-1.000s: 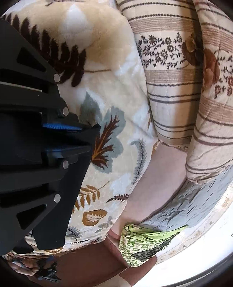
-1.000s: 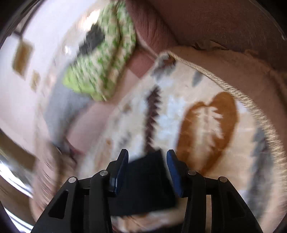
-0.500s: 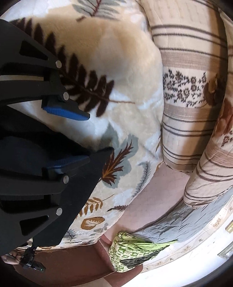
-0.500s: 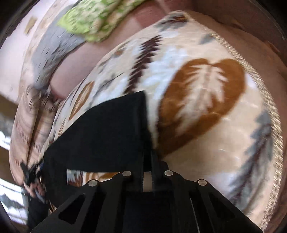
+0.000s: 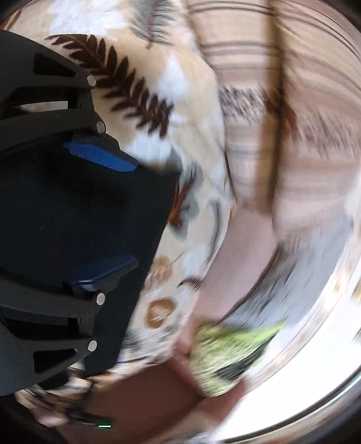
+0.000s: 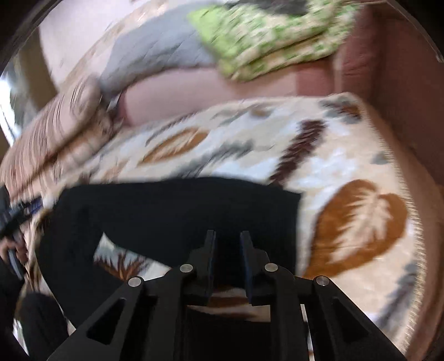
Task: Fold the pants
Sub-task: 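Open both tools to release the folded pants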
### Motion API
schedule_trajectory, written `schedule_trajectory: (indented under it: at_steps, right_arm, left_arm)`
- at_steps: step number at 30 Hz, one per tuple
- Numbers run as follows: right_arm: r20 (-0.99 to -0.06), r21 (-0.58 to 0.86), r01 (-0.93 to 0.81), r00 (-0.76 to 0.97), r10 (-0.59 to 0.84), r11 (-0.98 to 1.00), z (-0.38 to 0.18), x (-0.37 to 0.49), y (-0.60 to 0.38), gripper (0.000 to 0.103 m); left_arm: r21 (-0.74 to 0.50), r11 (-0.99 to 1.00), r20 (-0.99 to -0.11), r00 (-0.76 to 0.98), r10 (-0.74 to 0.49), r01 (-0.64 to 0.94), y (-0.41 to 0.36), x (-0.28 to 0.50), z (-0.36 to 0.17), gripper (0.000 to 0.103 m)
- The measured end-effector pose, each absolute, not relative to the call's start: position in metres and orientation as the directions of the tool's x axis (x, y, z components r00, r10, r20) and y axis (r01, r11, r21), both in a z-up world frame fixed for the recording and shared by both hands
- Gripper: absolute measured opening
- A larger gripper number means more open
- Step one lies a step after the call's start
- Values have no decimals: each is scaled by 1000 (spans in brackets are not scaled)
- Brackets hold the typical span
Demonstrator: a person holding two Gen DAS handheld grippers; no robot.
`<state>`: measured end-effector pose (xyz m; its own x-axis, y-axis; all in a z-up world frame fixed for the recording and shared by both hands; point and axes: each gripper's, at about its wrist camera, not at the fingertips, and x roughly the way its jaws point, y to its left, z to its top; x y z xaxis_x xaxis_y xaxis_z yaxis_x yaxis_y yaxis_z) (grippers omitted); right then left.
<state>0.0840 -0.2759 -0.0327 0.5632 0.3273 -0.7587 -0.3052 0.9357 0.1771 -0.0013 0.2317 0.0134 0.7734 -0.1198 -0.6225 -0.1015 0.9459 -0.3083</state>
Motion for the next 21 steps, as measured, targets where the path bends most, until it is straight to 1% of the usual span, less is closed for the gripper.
schedule_trajectory:
  at_steps: [1, 2, 3, 4, 6, 7, 8, 9, 11, 13, 14, 16, 21]
  right_arm:
    - [-777, 158, -294, 552, 302, 943, -41, 88, -274, 18]
    - [-803, 148, -268, 530, 274, 952, -51, 91, -272, 25]
    - [-812, 170, -246, 514, 277, 954, -60, 94, -275, 26]
    - [-801, 200, -232, 521, 295, 952, -59, 94, -279, 26]
    - [-799, 231, -209, 517, 308, 950, -58, 95, -282, 28]
    - [-797, 242, -200, 516, 312, 949, -59, 95, -284, 29]
    - [-797, 245, -199, 516, 314, 949, -58, 94, -283, 32]
    - [-798, 234, -206, 517, 309, 950, -58, 94, -281, 35]
    - [-803, 217, -207, 517, 296, 954, -57, 93, -279, 37]
    - [-806, 228, -187, 514, 293, 955, -56, 89, -282, 40]
    - [-804, 246, -177, 512, 303, 953, -56, 90, -283, 42]
    - [-795, 282, -162, 512, 325, 946, -57, 91, -285, 45]
    - [-787, 275, -173, 525, 325, 946, -57, 89, -284, 46]
  left_arm:
    - [-262, 964, -629, 766, -131, -51, 218, -3, 15, 64]
    - [-226, 974, -645, 750, -148, -2, 207, -2, 12, 68]
    - [-205, 978, -682, 713, -166, 31, 199, 1, 4, 69]
    - [-205, 978, -735, 655, -178, 35, 197, 7, -8, 69]
    - [-233, 972, -844, 506, -180, -43, 206, 20, -50, 68]
    - [-249, 968, -830, 523, -191, -41, 208, 18, -57, 69]
    - [-268, 963, -788, 579, -210, -16, 209, 12, -53, 80]
    - [-299, 954, -773, 586, -243, 2, 208, 10, -53, 87]
    - [-267, 964, -777, 592, -216, 1, 203, 9, -53, 89]
    - [-236, 972, -783, 589, -201, 18, 195, 12, -53, 97]
    - [-229, 973, -786, 585, -202, 28, 191, 13, -54, 103]
    - [-195, 981, -800, 576, -171, 22, 185, 17, -55, 103]
    - [-131, 991, -827, 550, -116, 13, 177, 21, -59, 103]
